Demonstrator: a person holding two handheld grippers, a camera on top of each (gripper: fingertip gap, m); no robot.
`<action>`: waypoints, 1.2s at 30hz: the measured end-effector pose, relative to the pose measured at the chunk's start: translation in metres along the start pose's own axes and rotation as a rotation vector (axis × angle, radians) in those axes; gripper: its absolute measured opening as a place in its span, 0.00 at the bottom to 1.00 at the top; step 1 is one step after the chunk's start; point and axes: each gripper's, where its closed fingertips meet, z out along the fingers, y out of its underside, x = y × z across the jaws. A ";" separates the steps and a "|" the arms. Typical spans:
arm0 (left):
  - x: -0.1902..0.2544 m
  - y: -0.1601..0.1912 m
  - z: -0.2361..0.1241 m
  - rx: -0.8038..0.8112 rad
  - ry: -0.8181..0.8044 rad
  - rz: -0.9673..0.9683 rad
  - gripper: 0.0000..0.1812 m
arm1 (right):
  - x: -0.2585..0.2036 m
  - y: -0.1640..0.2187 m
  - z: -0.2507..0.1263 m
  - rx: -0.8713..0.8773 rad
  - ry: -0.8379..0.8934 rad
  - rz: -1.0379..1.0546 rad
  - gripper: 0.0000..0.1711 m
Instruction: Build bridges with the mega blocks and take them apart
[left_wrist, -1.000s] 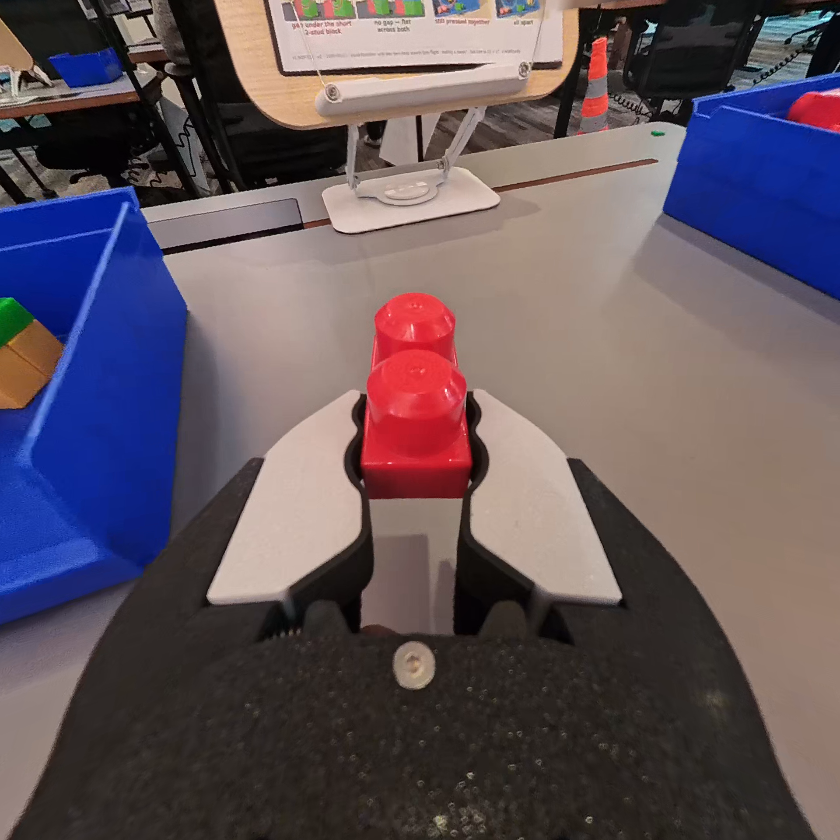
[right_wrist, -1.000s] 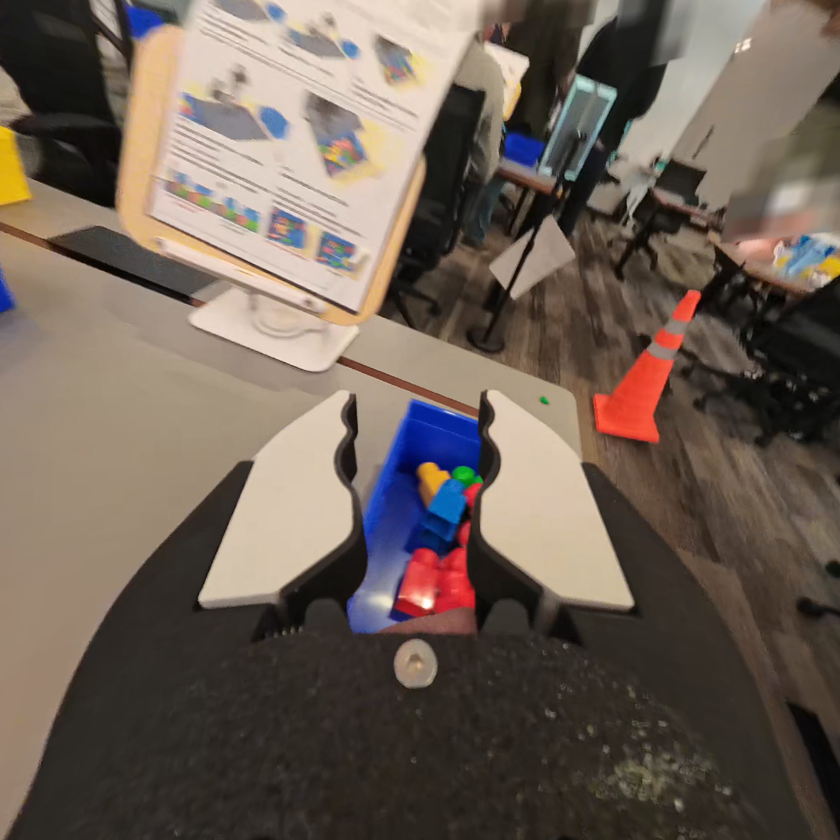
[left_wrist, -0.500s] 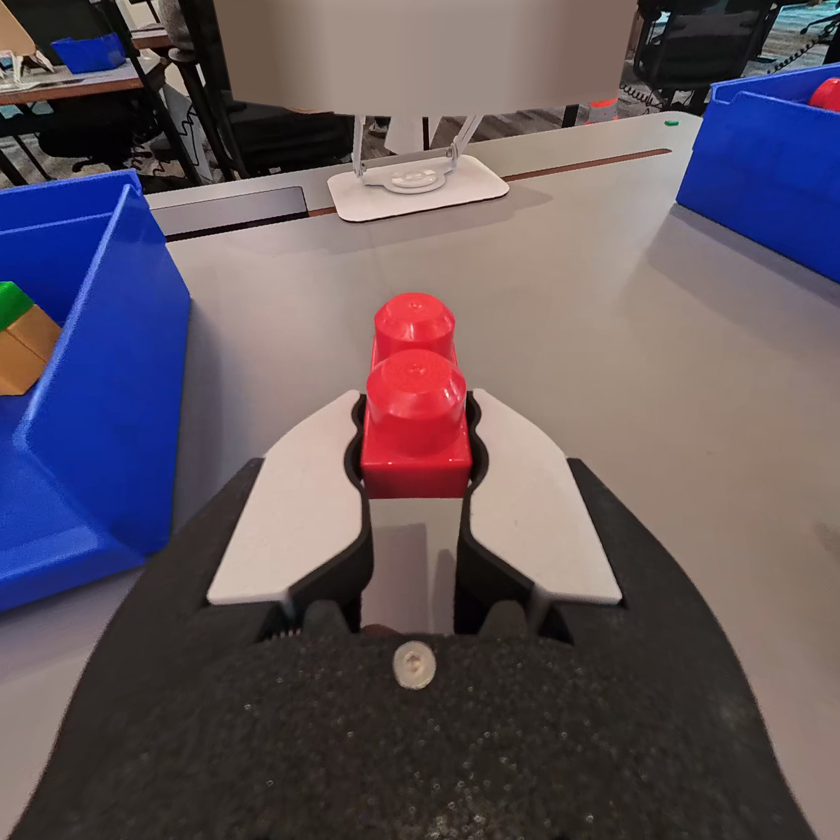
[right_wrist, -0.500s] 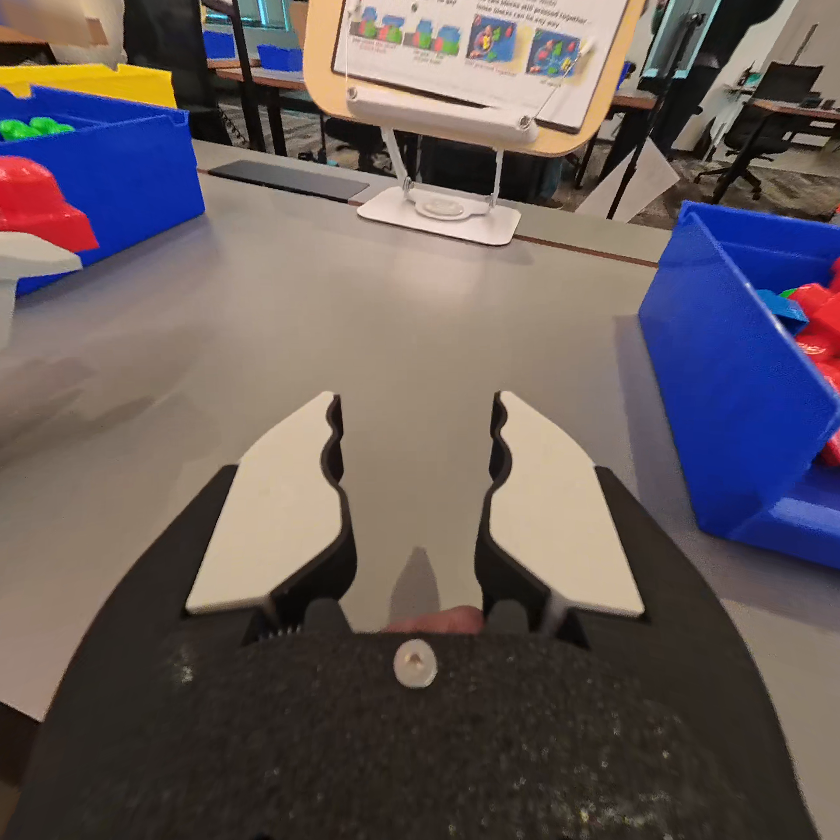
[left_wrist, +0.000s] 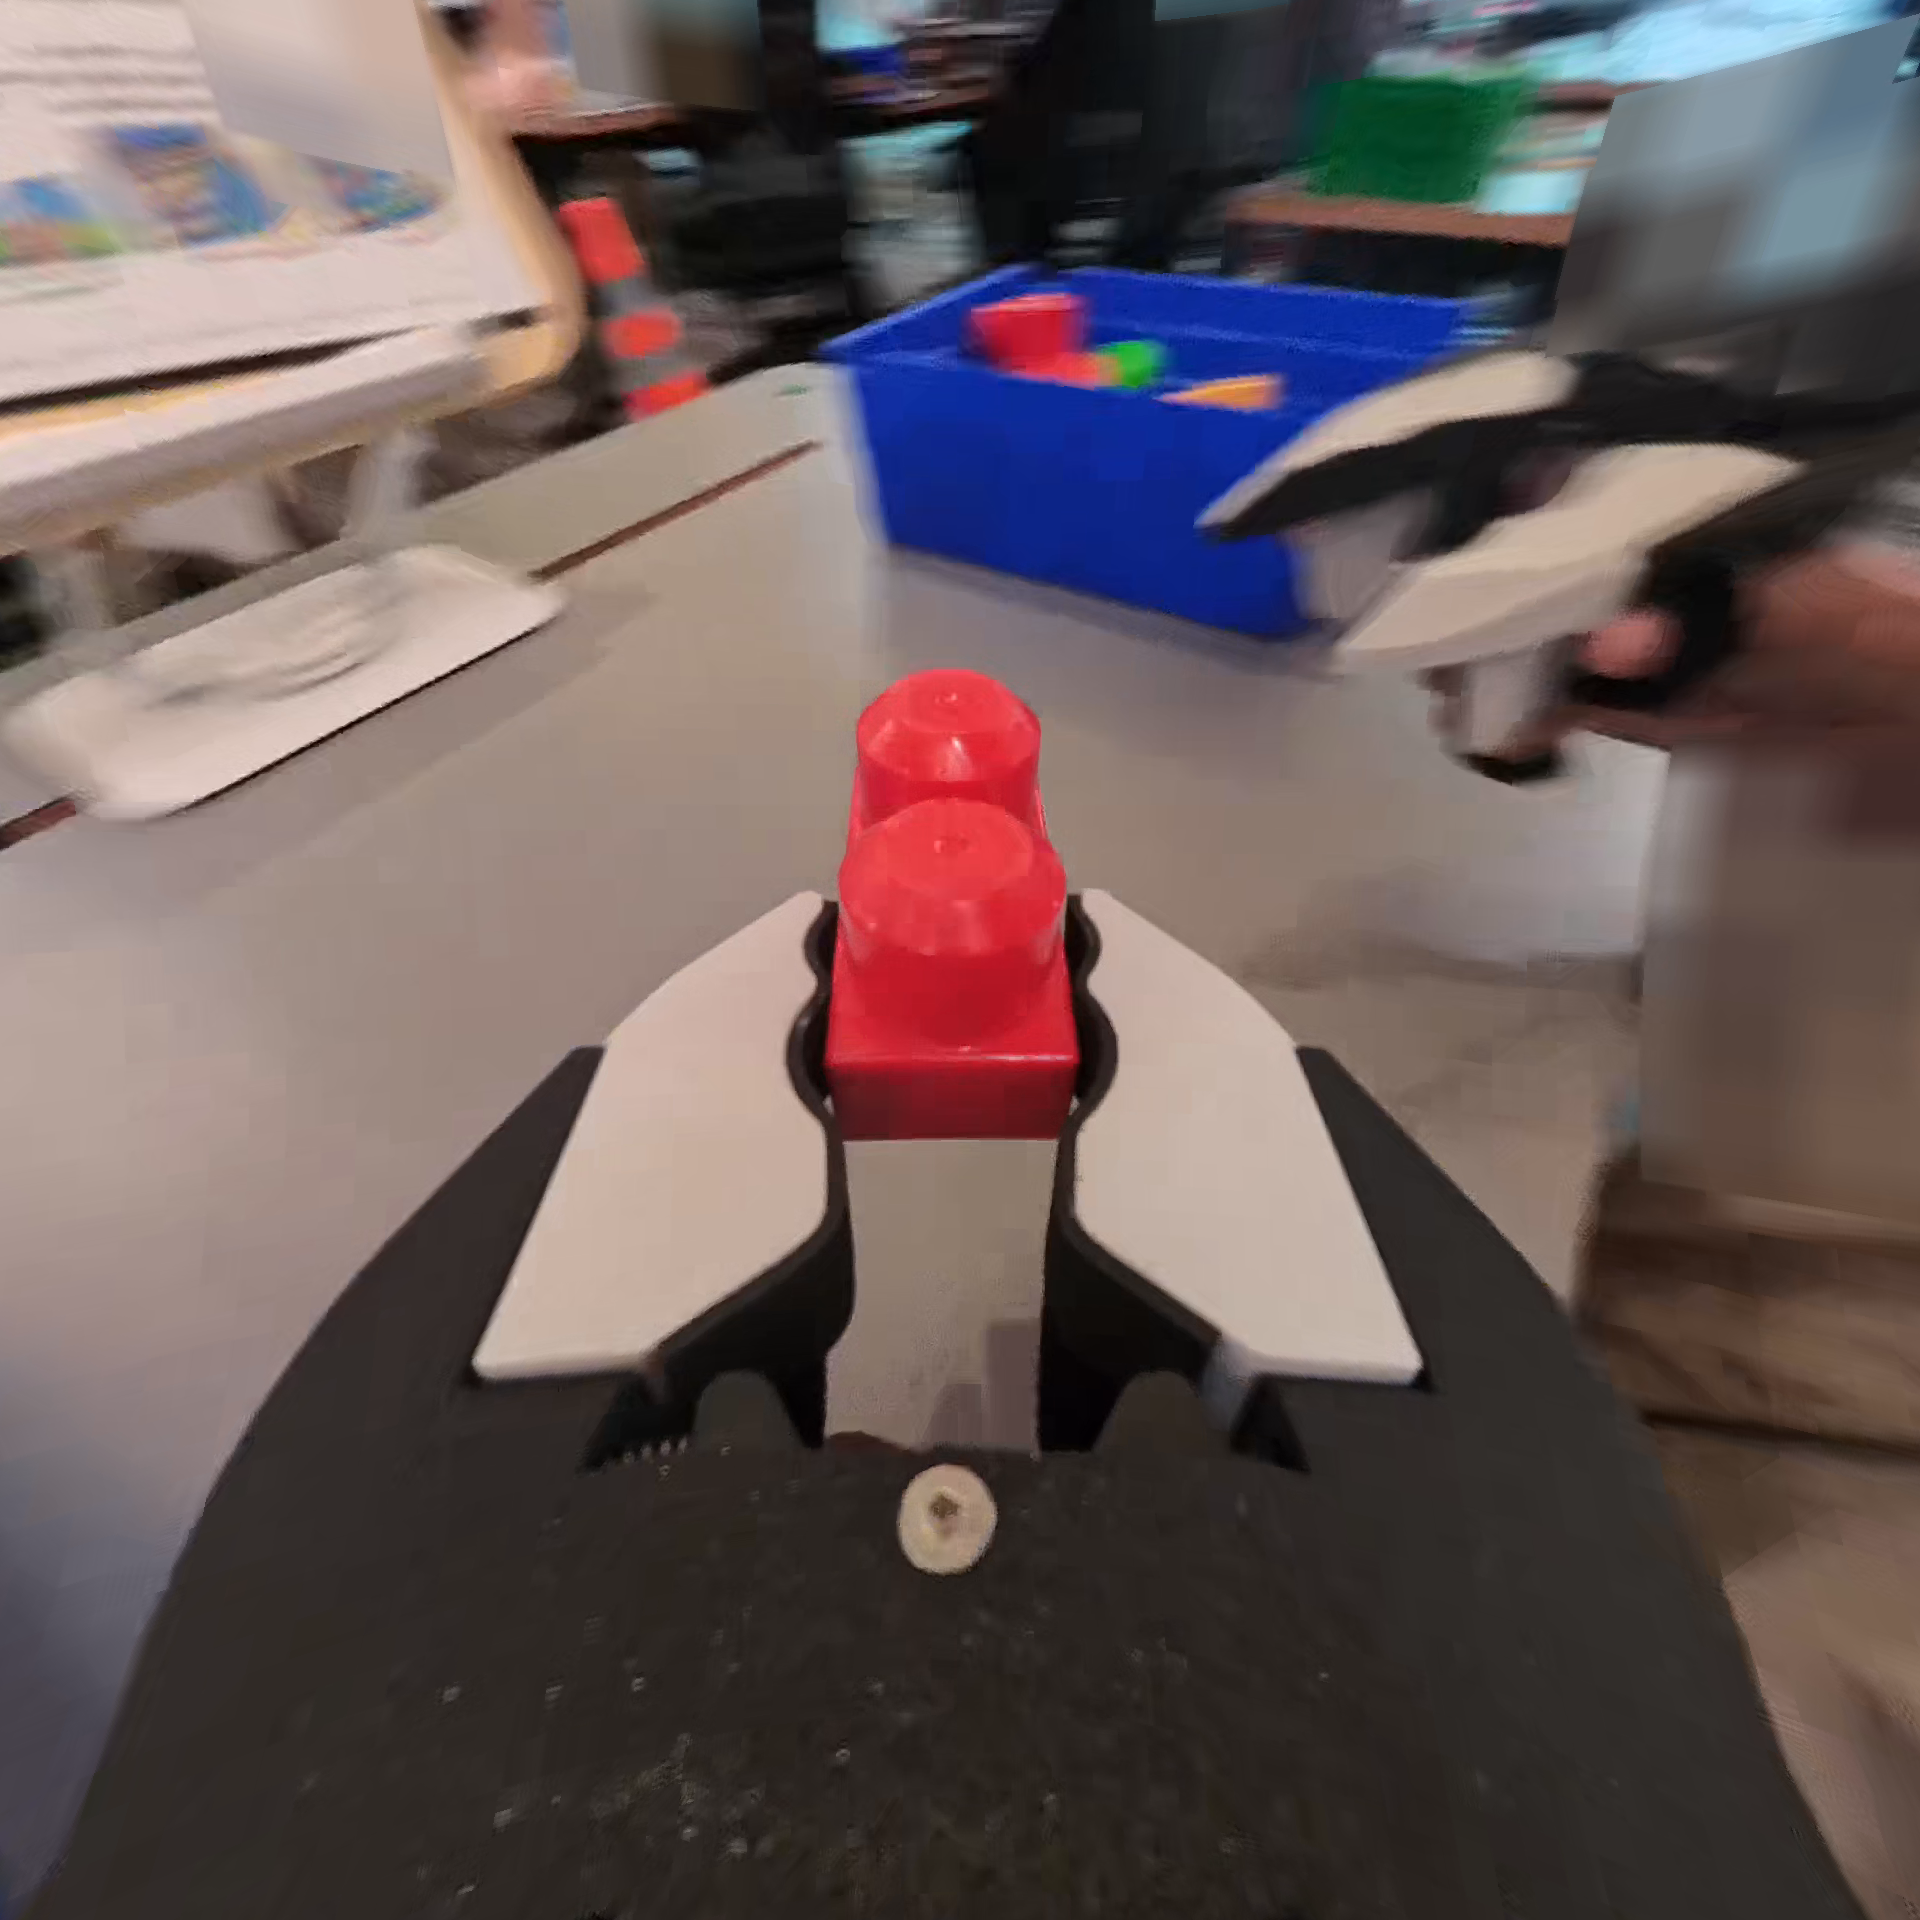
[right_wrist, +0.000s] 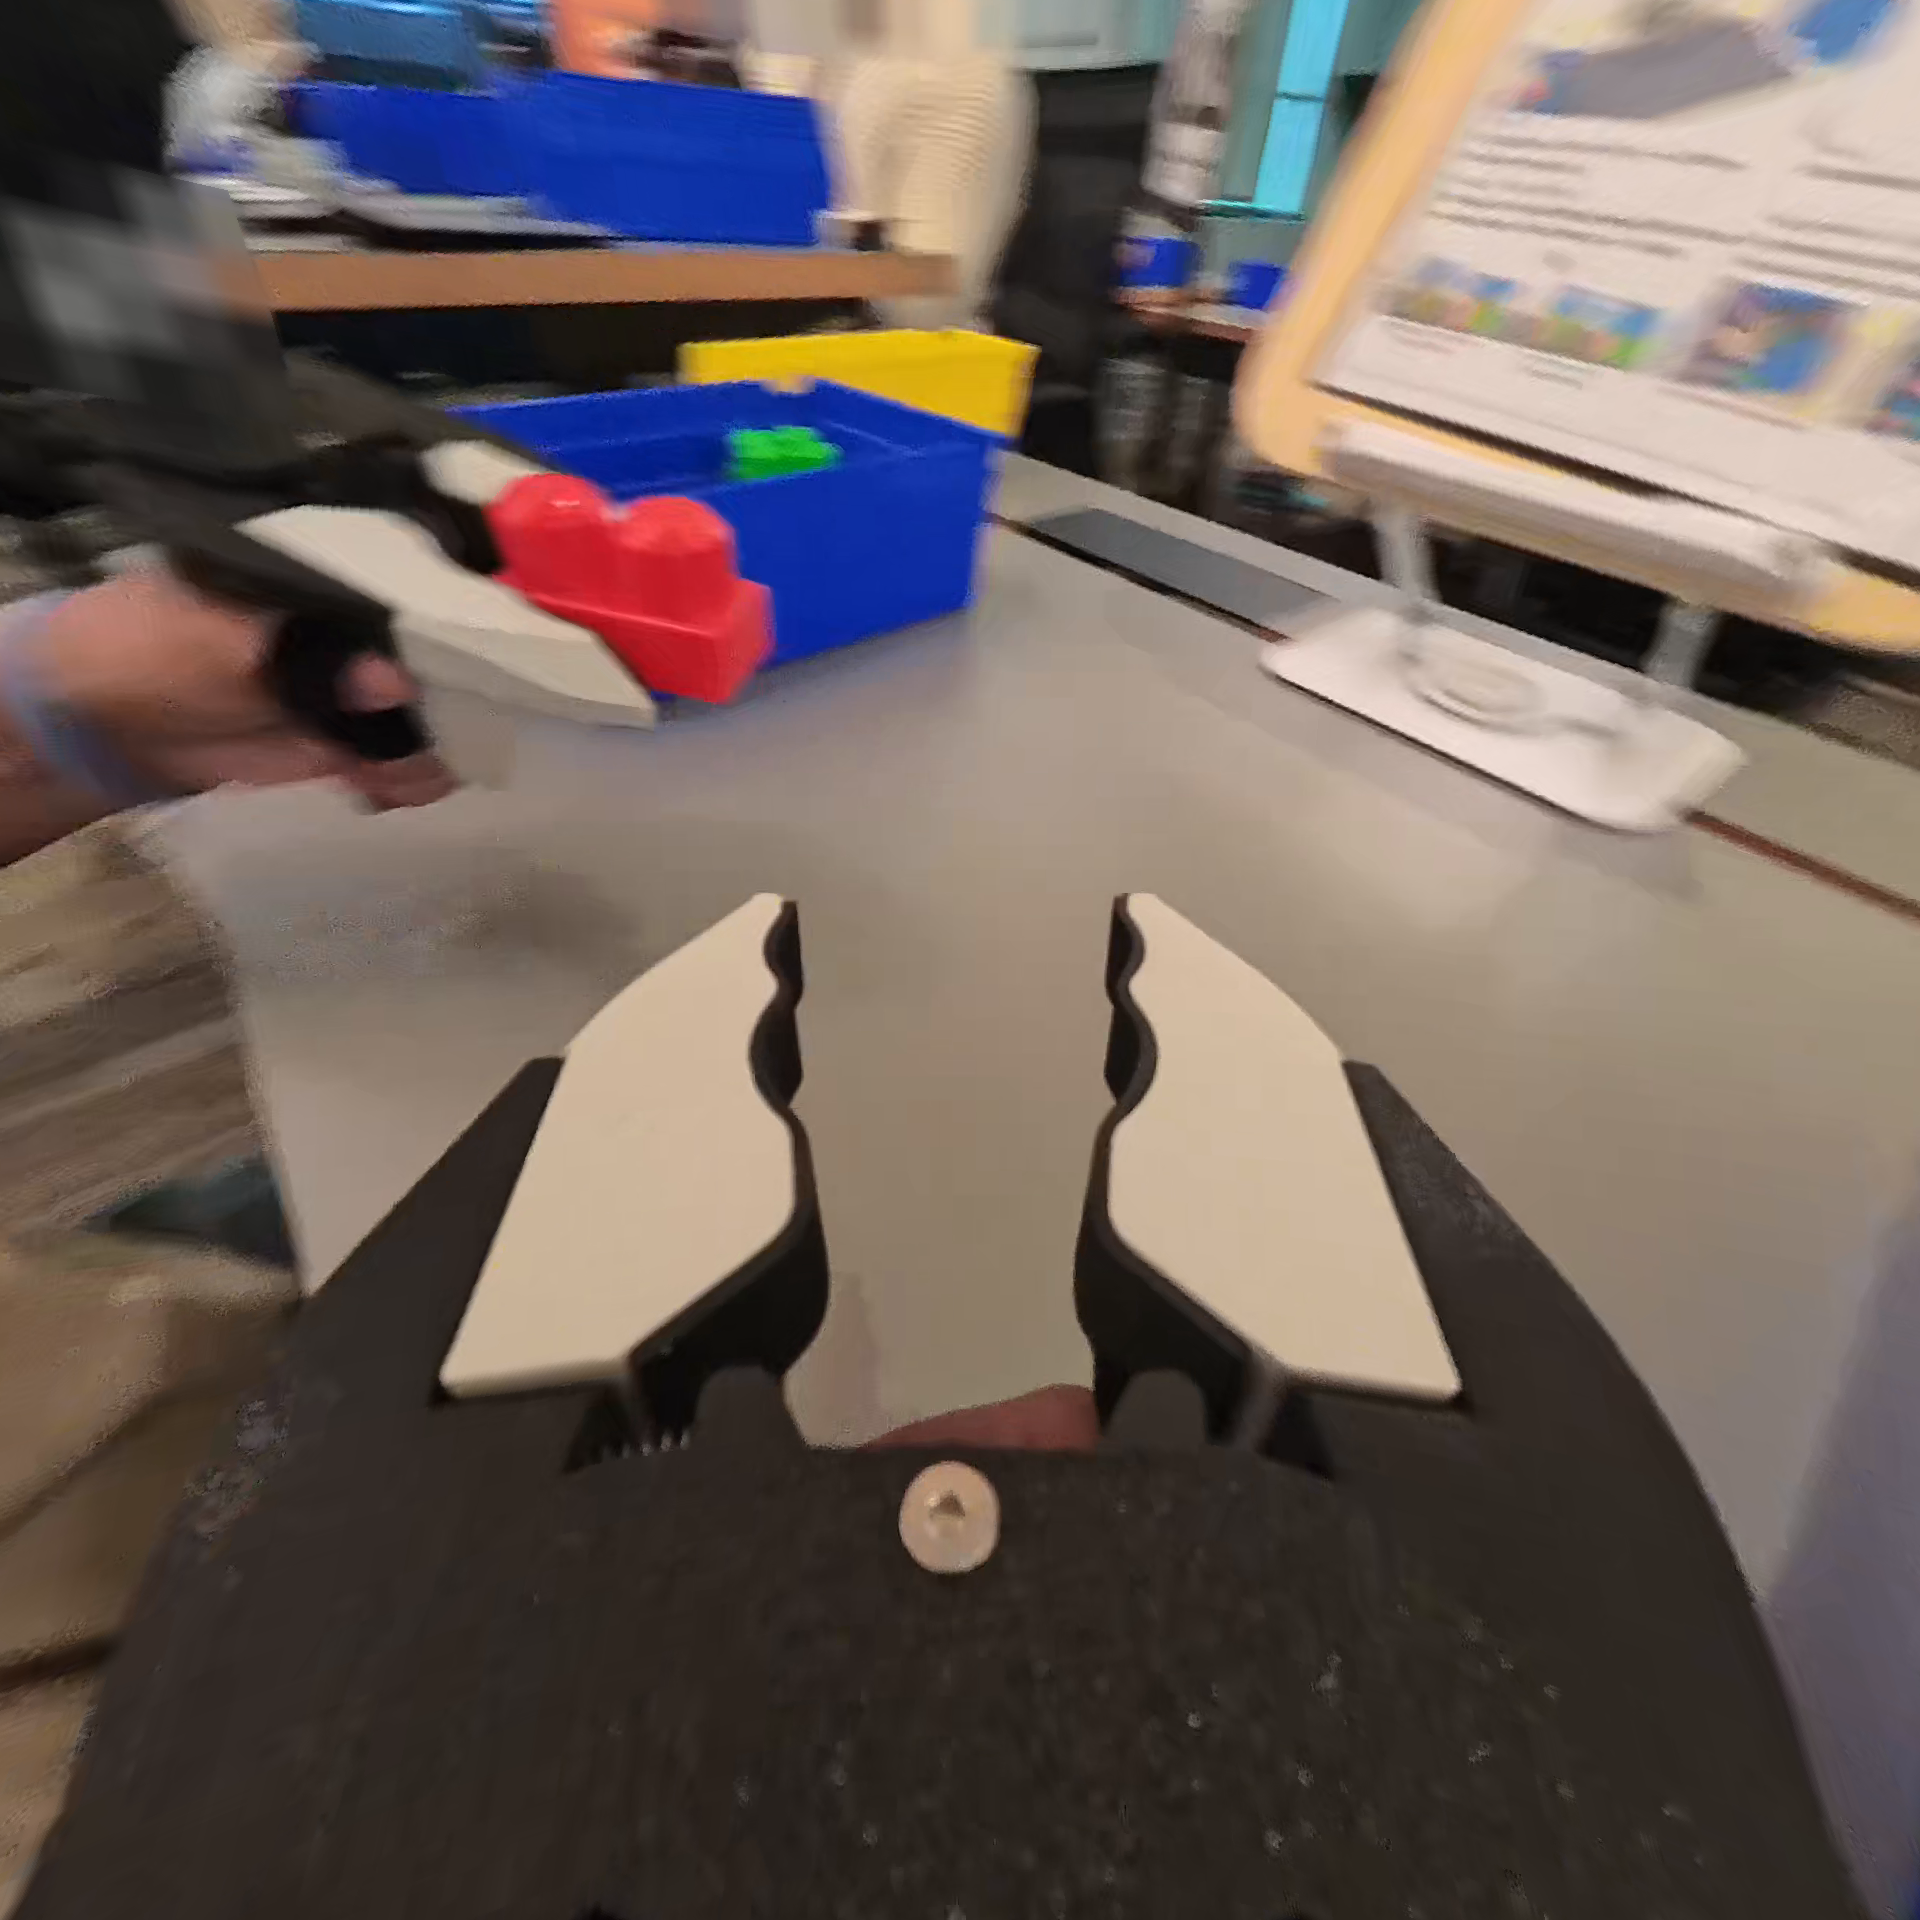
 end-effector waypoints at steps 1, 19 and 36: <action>0.011 -0.007 0.000 0.017 0.110 0.027 0.23 | -0.004 -0.005 0.003 -0.011 -0.079 -0.035 0.33; 0.077 -0.043 0.024 0.048 0.691 0.182 0.23 | -0.050 -0.033 0.011 0.027 -0.513 -0.160 0.27; 0.083 -0.037 0.031 0.031 0.682 0.208 0.23 | -0.054 -0.027 0.007 0.034 -0.553 -0.174 0.21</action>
